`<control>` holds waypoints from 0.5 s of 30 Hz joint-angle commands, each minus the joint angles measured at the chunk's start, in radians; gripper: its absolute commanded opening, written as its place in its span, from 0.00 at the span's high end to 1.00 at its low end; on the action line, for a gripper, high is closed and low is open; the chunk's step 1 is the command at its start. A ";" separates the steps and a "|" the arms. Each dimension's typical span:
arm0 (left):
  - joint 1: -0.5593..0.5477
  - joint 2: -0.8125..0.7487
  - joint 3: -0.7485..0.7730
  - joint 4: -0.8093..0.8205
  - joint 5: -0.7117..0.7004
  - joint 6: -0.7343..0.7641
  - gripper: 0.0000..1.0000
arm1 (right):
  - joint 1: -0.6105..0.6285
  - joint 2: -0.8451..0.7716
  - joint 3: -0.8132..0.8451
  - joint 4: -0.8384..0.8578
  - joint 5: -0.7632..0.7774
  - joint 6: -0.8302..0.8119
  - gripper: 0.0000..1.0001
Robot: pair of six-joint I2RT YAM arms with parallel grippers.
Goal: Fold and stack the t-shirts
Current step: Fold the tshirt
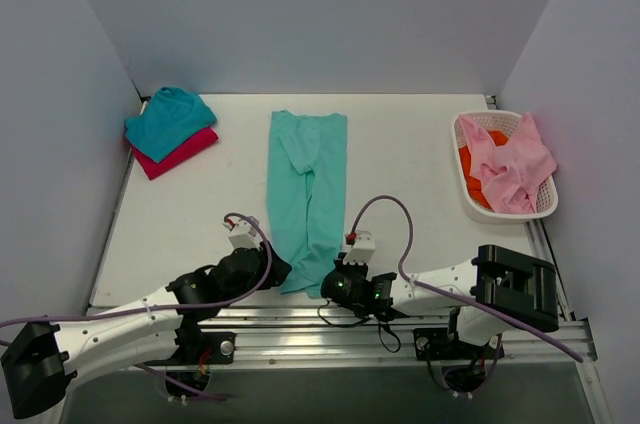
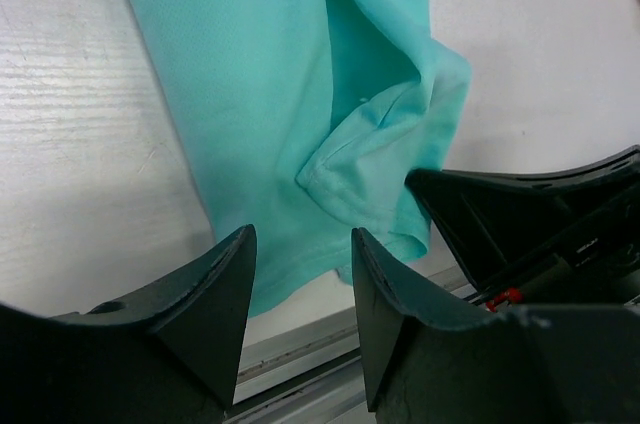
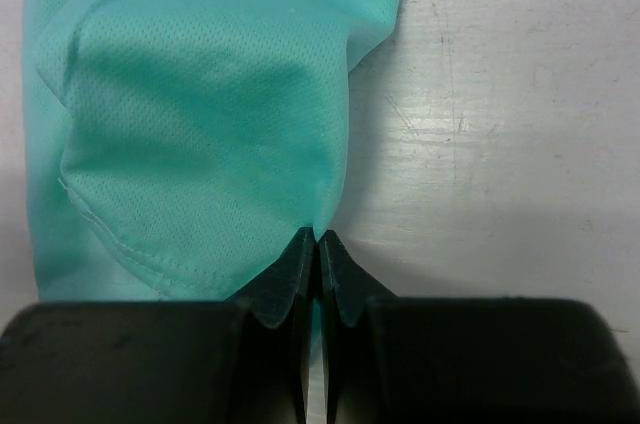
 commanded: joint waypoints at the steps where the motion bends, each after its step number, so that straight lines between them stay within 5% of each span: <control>1: -0.003 0.002 0.022 -0.045 0.054 0.028 0.48 | -0.009 -0.024 -0.007 -0.001 0.022 -0.002 1.00; 15: -0.004 0.250 0.022 0.060 0.080 0.021 0.48 | -0.019 -0.073 -0.026 -0.032 0.035 0.002 1.00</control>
